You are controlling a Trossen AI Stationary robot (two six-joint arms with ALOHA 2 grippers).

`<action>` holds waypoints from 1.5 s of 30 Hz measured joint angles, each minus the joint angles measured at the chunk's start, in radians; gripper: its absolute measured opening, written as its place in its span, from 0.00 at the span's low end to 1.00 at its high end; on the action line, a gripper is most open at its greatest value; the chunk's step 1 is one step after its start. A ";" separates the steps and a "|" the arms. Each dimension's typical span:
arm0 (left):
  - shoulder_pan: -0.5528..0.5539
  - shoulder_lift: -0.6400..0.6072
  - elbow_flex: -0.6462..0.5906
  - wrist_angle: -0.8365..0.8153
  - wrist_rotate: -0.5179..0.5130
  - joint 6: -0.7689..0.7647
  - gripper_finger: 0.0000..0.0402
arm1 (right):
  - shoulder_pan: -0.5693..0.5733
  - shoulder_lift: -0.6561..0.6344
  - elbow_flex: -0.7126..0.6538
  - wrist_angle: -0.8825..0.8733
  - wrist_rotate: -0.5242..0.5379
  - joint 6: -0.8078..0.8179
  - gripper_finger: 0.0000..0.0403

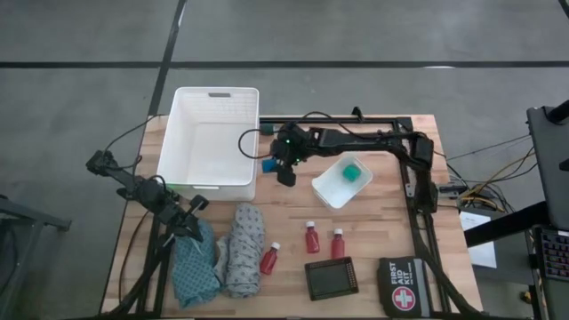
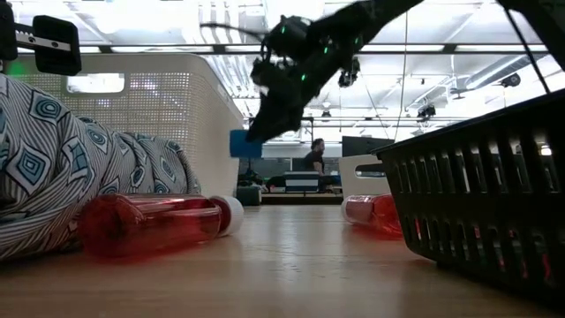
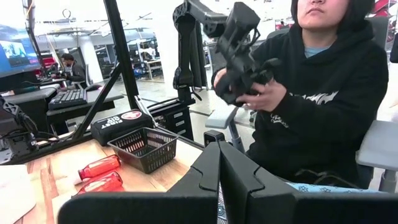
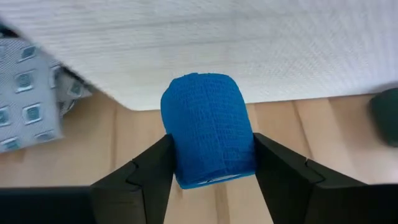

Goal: Pick & place medical supplies in basket/bin
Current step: Put the blue bandage into the small white bin

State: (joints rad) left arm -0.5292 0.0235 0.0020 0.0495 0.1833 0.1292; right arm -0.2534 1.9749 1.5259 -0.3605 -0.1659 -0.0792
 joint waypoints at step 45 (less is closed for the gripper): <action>0.000 0.000 0.000 0.000 0.000 0.000 0.01 | 0.269 -0.678 -0.780 -0.140 0.670 0.959 0.49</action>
State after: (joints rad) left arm -0.5290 0.0235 0.0018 0.0495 0.1833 0.1295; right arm 0.0158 1.2969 0.7458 -0.5002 0.5041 0.8799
